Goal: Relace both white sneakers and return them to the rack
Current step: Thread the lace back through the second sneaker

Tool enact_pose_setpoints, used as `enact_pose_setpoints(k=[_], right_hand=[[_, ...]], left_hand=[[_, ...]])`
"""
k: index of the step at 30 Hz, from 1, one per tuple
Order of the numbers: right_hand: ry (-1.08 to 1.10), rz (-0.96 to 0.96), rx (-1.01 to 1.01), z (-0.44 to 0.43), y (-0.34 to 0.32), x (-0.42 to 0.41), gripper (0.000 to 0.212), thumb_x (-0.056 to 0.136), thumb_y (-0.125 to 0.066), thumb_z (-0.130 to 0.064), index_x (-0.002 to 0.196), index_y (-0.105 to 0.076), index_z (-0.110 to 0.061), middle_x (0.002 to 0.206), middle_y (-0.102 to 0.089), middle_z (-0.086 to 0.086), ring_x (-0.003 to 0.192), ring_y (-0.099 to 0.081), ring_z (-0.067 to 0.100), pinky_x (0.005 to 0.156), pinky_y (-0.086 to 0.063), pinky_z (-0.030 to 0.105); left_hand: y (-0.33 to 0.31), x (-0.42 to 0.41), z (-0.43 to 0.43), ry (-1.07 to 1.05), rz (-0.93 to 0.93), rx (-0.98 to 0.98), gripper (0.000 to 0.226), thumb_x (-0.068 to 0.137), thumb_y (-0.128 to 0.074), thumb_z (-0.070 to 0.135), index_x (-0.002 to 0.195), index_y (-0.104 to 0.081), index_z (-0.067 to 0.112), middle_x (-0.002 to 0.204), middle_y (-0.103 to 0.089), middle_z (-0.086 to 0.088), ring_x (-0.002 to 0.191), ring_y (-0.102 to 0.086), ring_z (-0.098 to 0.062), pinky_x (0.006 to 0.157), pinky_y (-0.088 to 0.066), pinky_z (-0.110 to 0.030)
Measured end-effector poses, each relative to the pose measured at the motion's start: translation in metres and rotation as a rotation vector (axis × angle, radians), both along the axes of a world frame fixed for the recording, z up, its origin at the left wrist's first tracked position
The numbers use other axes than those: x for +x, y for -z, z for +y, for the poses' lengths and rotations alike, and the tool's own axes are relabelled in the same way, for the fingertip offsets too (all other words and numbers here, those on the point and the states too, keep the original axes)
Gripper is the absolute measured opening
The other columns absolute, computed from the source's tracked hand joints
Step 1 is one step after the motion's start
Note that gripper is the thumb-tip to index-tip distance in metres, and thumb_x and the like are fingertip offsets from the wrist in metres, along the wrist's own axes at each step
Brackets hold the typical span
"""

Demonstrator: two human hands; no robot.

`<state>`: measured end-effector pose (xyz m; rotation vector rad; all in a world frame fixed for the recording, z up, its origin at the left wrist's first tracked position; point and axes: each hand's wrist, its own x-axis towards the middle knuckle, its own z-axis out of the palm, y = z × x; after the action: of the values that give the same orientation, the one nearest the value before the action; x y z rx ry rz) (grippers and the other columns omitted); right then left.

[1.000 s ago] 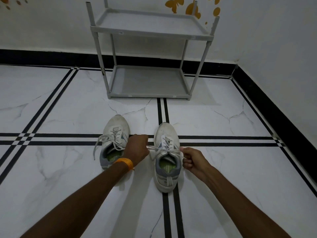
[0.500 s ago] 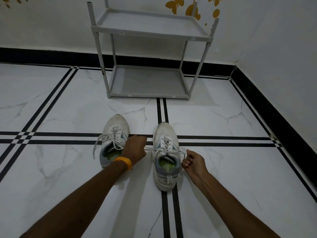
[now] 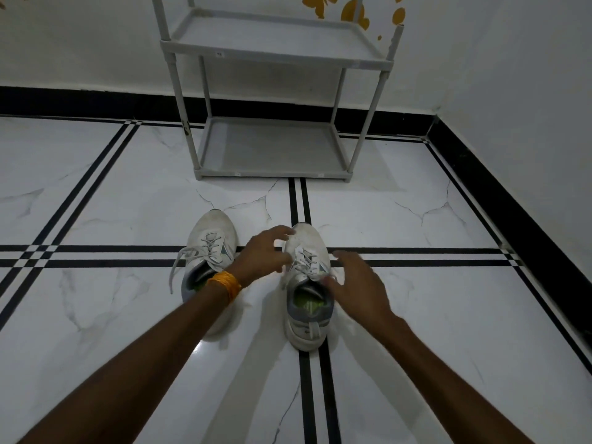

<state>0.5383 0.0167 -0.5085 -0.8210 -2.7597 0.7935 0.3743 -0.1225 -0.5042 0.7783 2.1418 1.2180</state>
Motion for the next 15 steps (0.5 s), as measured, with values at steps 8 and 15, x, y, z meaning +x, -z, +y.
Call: enact_pose_setpoints(k=[8,15], right_hand=[[-0.230,-0.241,0.387,-0.017,0.011,-0.018,0.028,0.094,-0.056,-0.022,0.120,-0.054,-0.011,0.115,-0.059,0.011,0.095,-0.063,0.028,0.079,-0.049,0.033],[-0.174,0.005,0.110,0.004,0.036,-0.006,0.022,0.097,-0.049,-0.027,0.080,-0.056,-0.016,0.079,-0.061,0.002,0.071,-0.057,0.017,0.067,-0.048,0.032]], left_hand=[[0.026,0.032,0.011,0.238,0.590,-0.217,0.023,0.095,-0.052,0.023,0.109,-0.068,0.013,0.107,-0.066,-0.011,0.098,-0.062,-0.027,0.080,-0.039,-0.025],[0.032,0.030,-0.001,0.403,0.839,-0.300,0.026,0.095,-0.051,0.026,0.117,-0.056,0.013,0.113,-0.064,-0.011,0.099,-0.062,-0.029,0.081,-0.047,-0.036]])
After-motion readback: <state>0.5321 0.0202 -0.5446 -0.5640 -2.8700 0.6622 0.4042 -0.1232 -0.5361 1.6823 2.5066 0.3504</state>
